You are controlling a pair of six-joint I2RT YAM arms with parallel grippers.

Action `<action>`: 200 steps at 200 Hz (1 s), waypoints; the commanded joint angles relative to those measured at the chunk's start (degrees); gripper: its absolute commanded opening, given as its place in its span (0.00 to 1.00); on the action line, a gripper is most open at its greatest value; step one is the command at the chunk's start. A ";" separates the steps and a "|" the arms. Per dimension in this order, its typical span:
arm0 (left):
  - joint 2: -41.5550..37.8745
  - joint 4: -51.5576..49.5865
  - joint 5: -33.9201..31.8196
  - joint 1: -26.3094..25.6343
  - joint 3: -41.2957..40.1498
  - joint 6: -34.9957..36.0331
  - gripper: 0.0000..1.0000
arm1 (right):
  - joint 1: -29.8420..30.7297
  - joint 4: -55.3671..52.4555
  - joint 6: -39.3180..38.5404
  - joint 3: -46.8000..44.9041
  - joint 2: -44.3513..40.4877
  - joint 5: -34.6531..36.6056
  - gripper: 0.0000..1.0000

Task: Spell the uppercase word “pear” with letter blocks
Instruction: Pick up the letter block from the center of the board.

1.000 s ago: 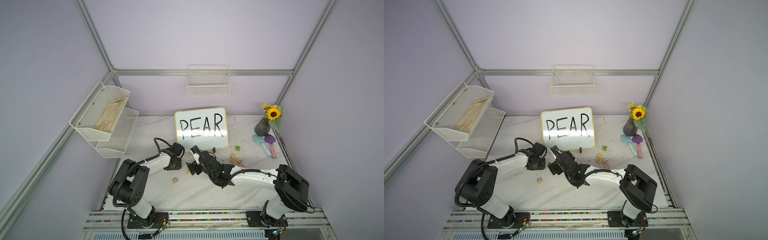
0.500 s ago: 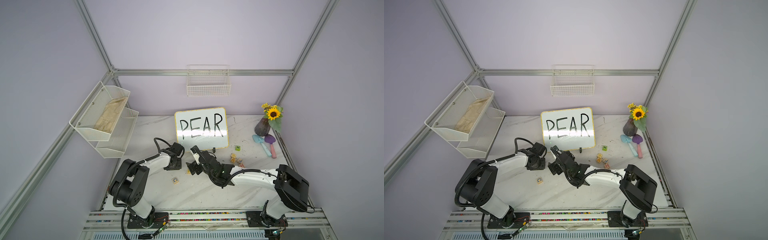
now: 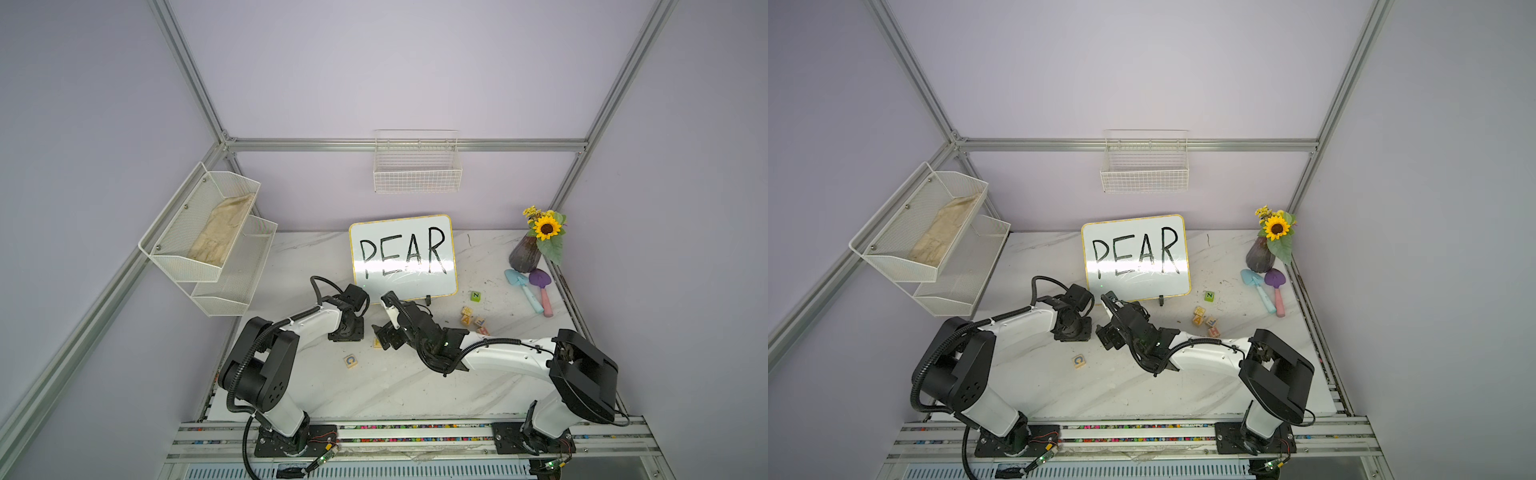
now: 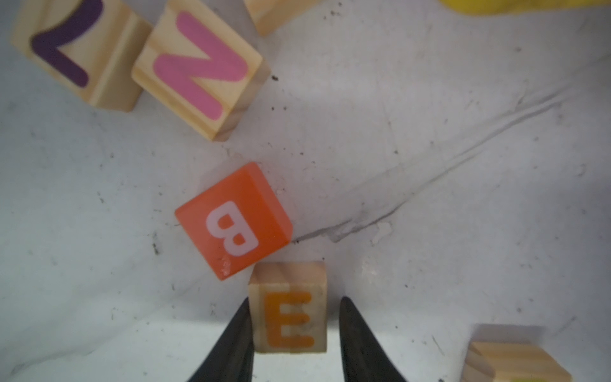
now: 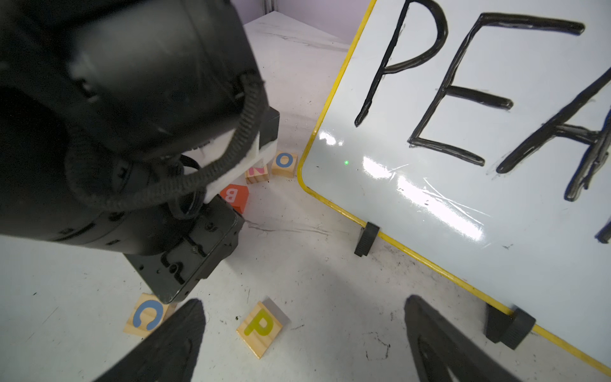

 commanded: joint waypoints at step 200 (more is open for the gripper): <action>0.13 -8.20 -0.51 -0.35 6.23 -2.04 0.23 | 0.16 1.27 0.01 -2.68 -4.40 2.71 0.96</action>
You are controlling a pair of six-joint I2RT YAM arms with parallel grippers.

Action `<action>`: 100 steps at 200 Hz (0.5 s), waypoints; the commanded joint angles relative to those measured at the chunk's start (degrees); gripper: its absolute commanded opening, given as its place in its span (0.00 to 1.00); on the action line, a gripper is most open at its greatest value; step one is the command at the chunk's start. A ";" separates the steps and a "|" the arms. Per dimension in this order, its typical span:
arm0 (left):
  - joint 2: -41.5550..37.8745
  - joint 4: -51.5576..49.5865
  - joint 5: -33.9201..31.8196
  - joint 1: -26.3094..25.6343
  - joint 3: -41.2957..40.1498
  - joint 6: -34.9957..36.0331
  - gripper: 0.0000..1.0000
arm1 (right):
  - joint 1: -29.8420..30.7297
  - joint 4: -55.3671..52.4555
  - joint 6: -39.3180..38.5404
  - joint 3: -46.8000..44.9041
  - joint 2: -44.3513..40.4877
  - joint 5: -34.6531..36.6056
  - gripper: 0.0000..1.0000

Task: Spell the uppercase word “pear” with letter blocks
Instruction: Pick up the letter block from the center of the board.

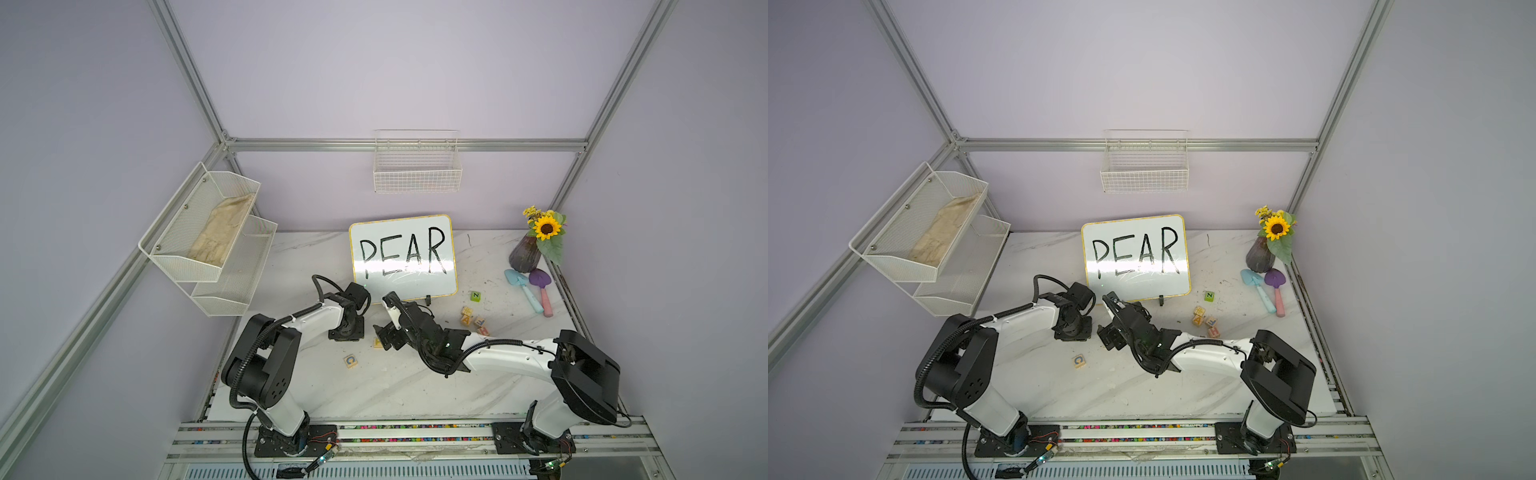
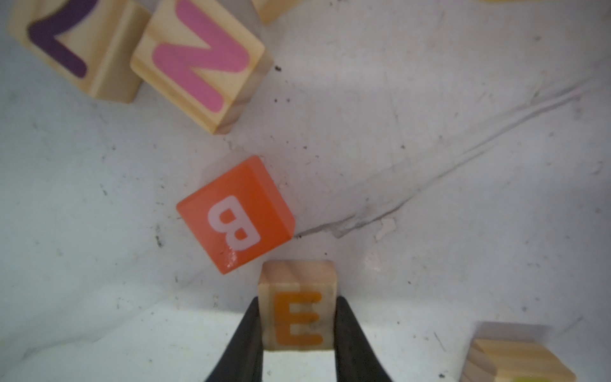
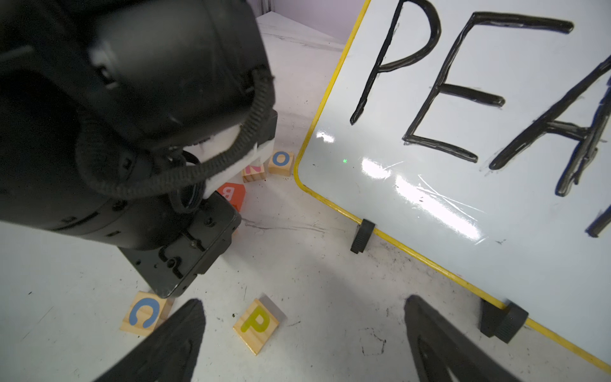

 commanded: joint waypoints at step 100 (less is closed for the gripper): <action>-1.25 -7.67 3.60 -7.83 14.08 -8.64 0.22 | -1.58 -0.15 -1.59 -9.51 -14.80 8.90 0.97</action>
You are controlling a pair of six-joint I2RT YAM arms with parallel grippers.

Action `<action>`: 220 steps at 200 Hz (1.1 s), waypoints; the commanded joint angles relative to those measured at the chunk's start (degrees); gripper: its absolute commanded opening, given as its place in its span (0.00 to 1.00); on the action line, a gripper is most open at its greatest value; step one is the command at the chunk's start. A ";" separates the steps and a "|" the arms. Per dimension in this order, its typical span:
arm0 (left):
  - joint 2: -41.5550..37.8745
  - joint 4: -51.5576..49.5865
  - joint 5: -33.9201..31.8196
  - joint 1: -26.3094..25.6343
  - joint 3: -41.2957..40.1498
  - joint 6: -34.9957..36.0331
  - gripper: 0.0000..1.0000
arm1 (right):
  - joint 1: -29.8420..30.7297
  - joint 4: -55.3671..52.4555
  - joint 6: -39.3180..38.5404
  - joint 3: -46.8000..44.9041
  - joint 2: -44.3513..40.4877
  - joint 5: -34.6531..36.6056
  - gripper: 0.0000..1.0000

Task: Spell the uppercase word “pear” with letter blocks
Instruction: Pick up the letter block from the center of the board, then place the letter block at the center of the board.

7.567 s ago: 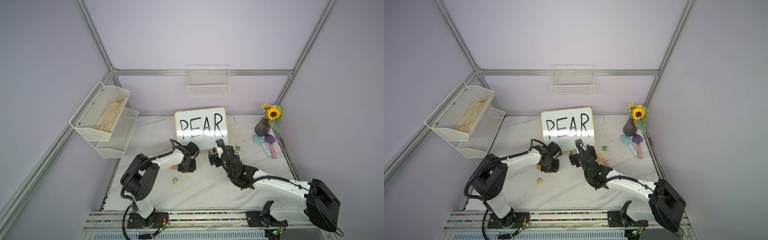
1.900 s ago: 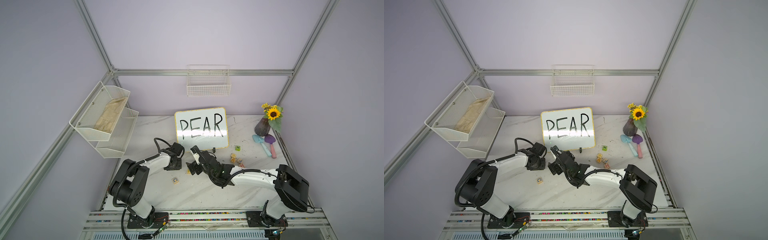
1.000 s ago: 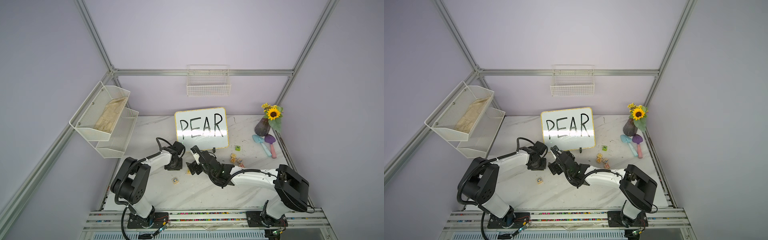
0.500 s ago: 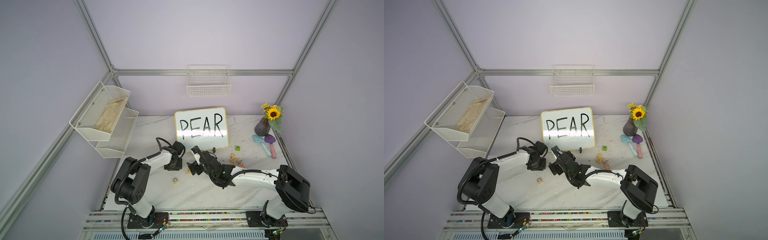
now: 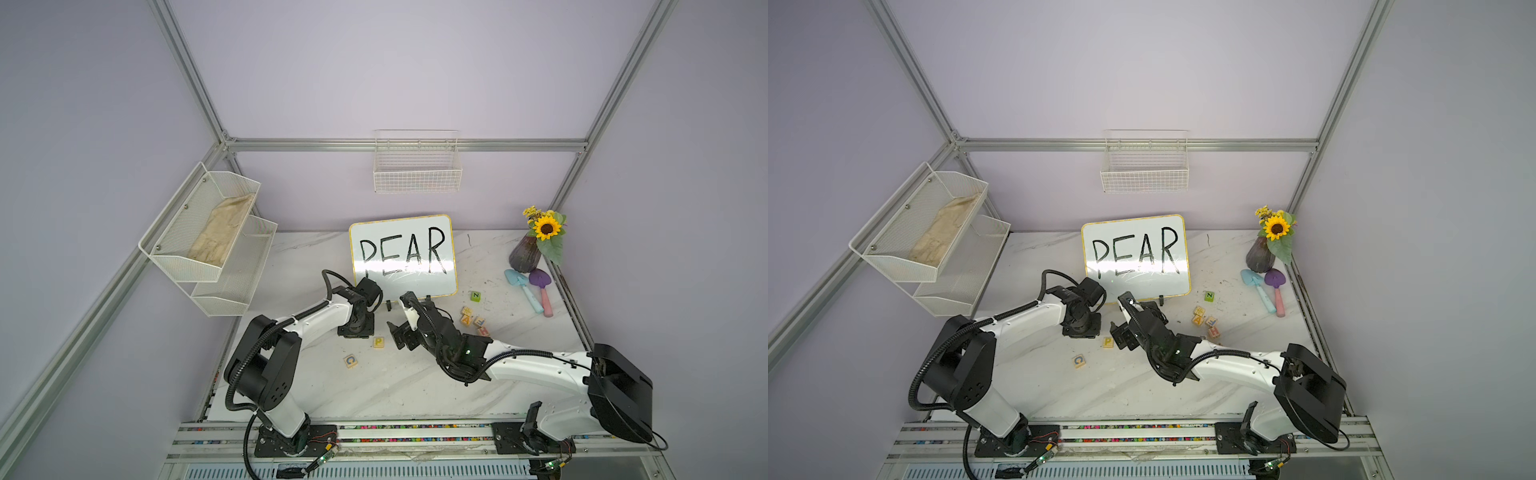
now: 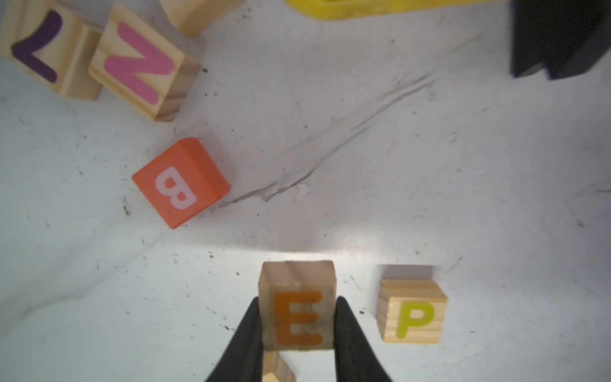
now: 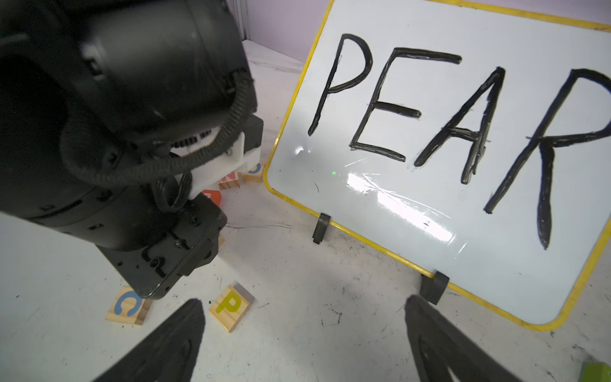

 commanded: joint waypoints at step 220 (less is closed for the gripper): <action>9.86 -2.32 2.02 -15.33 14.00 -17.90 0.22 | -1.25 -1.70 -0.54 -13.35 -20.35 6.50 0.97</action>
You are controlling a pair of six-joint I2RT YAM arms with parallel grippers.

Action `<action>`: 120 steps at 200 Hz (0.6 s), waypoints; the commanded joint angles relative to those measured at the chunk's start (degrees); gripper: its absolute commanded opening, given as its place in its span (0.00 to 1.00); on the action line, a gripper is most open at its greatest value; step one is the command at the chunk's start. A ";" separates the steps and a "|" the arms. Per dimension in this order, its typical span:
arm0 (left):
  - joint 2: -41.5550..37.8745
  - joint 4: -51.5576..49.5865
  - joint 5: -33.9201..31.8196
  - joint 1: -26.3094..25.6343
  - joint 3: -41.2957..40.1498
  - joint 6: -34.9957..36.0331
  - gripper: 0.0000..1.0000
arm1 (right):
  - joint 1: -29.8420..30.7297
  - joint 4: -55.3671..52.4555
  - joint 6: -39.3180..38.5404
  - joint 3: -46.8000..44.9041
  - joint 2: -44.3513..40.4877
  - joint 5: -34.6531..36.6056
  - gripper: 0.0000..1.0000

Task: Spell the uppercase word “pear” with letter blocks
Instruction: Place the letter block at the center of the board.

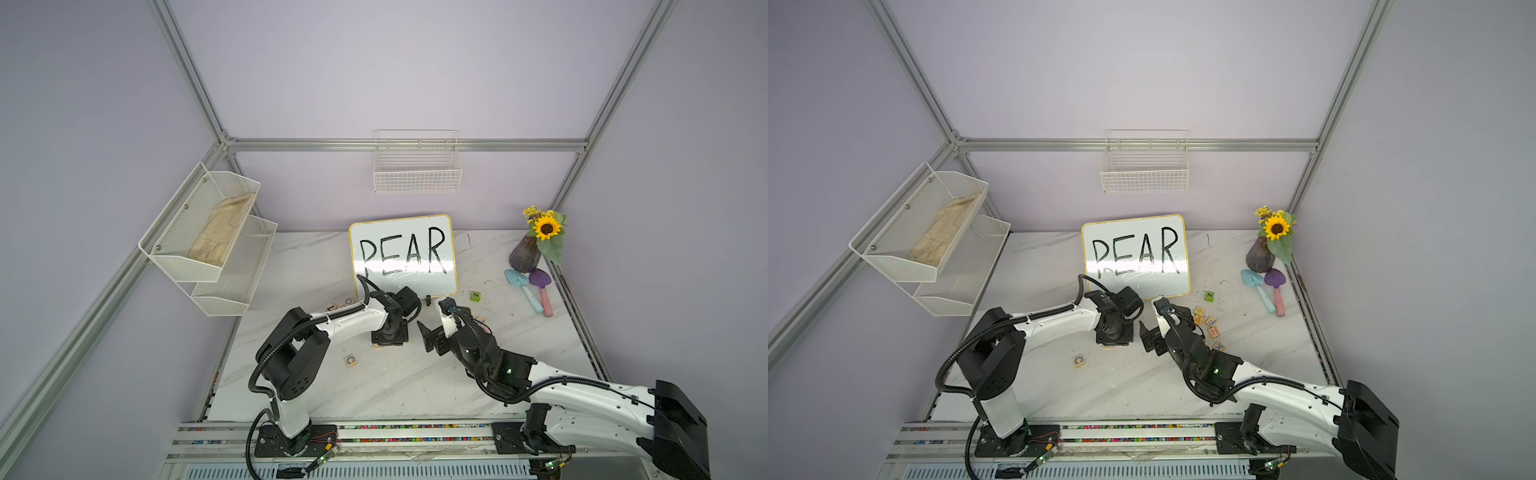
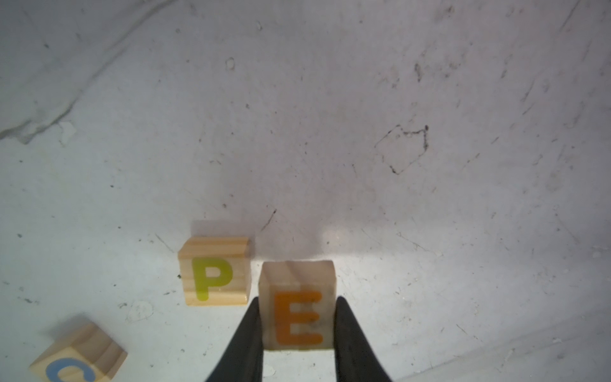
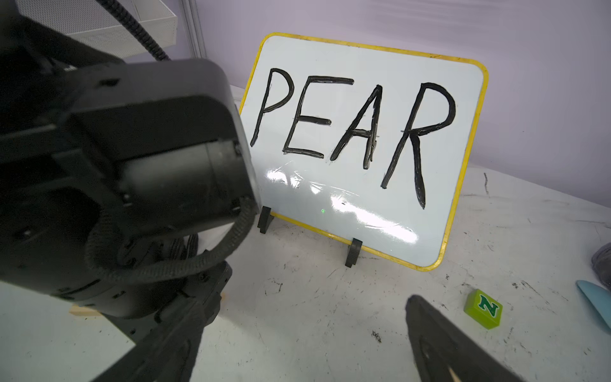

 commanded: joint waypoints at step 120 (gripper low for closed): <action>3.64 0.19 -1.58 -1.13 4.78 -1.14 0.22 | -0.35 -1.61 -0.44 0.18 0.09 0.79 0.97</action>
